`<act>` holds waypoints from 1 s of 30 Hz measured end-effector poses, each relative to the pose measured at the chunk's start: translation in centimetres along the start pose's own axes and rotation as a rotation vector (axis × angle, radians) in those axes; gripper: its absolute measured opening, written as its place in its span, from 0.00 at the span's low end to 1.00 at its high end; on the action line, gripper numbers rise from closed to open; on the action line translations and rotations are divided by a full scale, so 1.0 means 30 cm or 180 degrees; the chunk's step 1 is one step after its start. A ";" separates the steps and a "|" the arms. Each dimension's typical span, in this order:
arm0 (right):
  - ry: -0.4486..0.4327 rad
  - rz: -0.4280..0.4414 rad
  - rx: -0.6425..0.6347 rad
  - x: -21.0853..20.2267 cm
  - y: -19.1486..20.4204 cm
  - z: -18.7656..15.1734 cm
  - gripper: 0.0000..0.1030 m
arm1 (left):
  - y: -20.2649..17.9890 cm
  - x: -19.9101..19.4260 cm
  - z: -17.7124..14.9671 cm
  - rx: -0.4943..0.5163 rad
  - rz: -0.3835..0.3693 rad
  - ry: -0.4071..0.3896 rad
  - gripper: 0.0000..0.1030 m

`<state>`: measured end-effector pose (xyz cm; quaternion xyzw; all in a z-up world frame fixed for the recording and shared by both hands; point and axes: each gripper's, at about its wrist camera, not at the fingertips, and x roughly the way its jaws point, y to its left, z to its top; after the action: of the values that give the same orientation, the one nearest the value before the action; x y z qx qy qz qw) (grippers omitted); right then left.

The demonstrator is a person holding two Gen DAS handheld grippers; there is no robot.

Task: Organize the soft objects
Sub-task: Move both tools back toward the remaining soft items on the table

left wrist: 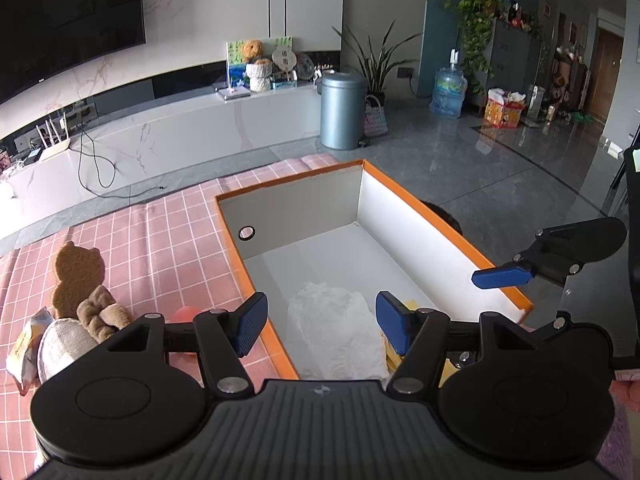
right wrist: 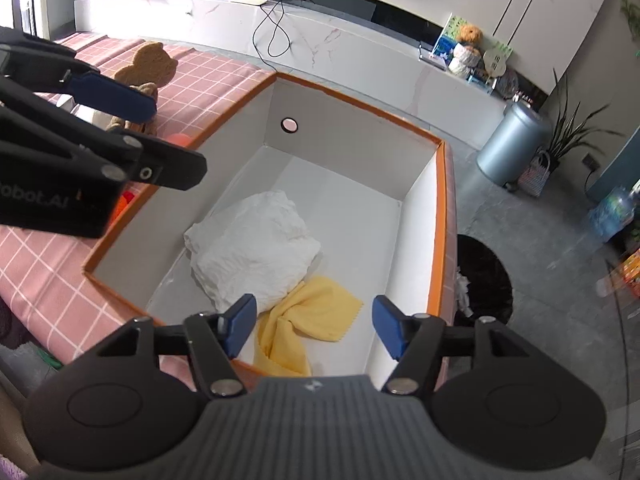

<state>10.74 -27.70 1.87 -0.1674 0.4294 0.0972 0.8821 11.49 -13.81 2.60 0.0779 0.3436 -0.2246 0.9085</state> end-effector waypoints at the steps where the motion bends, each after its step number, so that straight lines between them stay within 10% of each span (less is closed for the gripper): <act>1: -0.0060 -0.0005 0.0031 -0.020 0.008 0.002 0.62 | 0.009 -0.015 -0.004 -0.0011 -0.0016 -0.0033 0.71; 19: -0.0970 -0.0071 0.0797 -0.149 0.329 0.059 0.77 | 0.367 -0.235 -0.217 -0.0947 0.0230 -0.0734 0.71; 30: -0.0844 0.0372 0.0735 -0.047 0.587 0.095 0.77 | 0.564 -0.268 -0.417 -0.1371 0.0632 -0.0608 0.71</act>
<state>6.39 -10.38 0.89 -0.0255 0.3267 0.1196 0.9372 6.59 7.74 -1.74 -0.1056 0.2867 -0.0623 0.9501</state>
